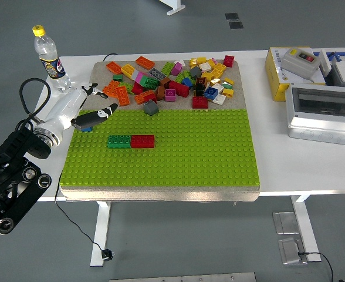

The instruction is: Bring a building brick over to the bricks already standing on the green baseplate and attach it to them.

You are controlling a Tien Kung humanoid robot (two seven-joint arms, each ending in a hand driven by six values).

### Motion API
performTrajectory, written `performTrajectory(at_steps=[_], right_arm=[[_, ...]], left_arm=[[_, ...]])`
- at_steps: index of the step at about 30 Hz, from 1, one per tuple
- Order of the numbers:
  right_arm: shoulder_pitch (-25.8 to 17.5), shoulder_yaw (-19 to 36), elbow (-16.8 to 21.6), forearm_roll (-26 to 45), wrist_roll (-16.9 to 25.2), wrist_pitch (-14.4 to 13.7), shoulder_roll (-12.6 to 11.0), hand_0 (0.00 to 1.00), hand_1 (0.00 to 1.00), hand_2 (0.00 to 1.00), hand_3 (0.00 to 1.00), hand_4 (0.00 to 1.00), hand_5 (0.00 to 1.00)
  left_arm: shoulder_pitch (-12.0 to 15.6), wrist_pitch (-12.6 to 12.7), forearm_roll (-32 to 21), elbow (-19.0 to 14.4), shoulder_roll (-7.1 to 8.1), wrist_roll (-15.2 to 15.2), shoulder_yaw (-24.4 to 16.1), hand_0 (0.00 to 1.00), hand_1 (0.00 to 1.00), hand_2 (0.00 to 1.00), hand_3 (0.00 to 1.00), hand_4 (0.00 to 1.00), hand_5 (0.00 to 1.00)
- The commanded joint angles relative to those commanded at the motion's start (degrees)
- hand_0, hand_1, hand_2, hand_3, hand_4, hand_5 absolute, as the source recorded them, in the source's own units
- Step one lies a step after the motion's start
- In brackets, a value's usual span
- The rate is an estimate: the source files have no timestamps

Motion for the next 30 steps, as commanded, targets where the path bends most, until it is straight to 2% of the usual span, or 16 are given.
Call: performTrajectory(at_steps=[10,30], right_arm=[[-0.9,-0.1,0.2,-0.4,-0.1,-0.7,0.3,0.685,0.646,0.73,0.671,0.452,0.789],[-1.2,-3.5,0.1,1.1,-1.0,-1.5,0.8,0.689,0.646,0.716,0.671,0.448,0.789]], left_arm=[[1.9,-0.2,0.7,-0.6,0.29,0.1,-1.6,0.998,0.97,0.958,0.727,0.762,0.731],[3.1,-0.6,0.2,-1.0,1.5,0.2,-3.3,0.998,0.969,0.952,0.734,0.748,0.713]])
